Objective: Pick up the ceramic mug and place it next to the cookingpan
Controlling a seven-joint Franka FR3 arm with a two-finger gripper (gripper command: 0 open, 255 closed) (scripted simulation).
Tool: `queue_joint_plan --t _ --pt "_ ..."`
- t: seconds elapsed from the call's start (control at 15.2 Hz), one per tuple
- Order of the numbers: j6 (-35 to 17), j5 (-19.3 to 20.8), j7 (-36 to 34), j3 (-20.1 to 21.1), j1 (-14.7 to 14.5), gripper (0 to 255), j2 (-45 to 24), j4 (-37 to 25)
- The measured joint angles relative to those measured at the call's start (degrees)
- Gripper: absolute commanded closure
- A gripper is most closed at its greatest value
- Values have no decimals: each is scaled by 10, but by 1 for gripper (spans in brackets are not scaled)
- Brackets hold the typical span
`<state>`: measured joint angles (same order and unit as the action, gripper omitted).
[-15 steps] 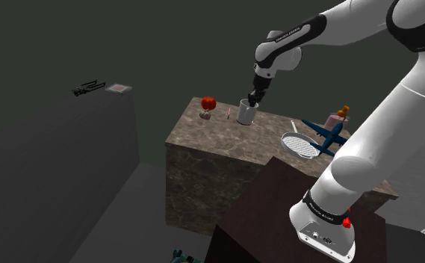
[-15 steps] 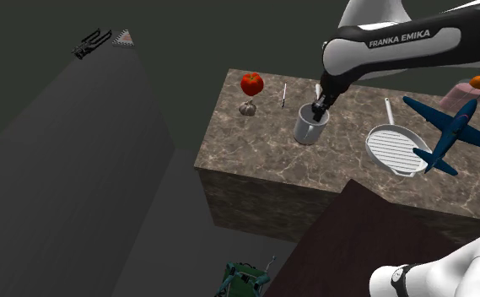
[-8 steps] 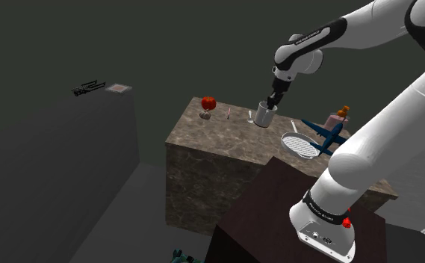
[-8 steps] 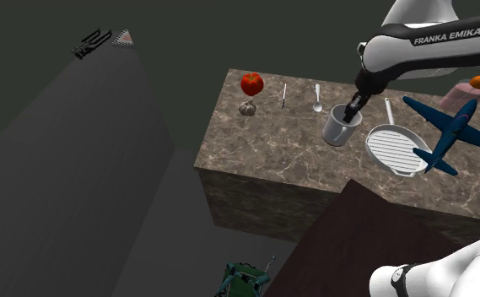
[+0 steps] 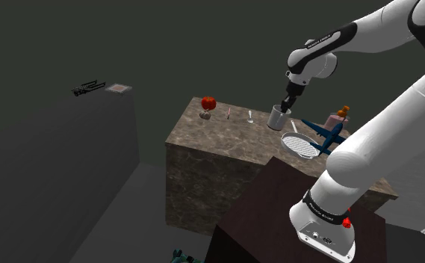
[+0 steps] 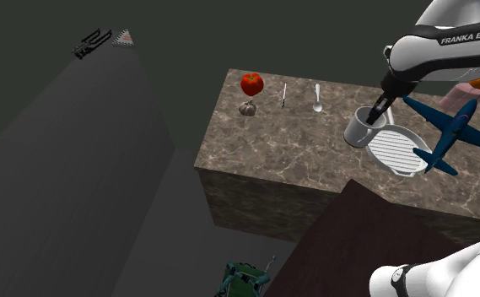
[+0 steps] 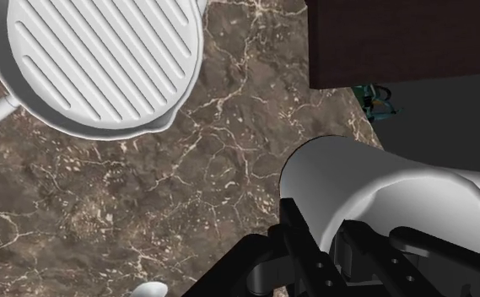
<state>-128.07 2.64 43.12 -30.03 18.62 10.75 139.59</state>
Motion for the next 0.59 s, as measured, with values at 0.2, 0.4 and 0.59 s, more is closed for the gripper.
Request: queue_joint_plan --t 0.2,0.4,0.59 --pt "-26 -11 9 -4 -3 255 -20 8" --pt "-51 -22 20 -8 -5 255 -38 17" --pt "-75 -35 30 -10 -7 255 -56 27"
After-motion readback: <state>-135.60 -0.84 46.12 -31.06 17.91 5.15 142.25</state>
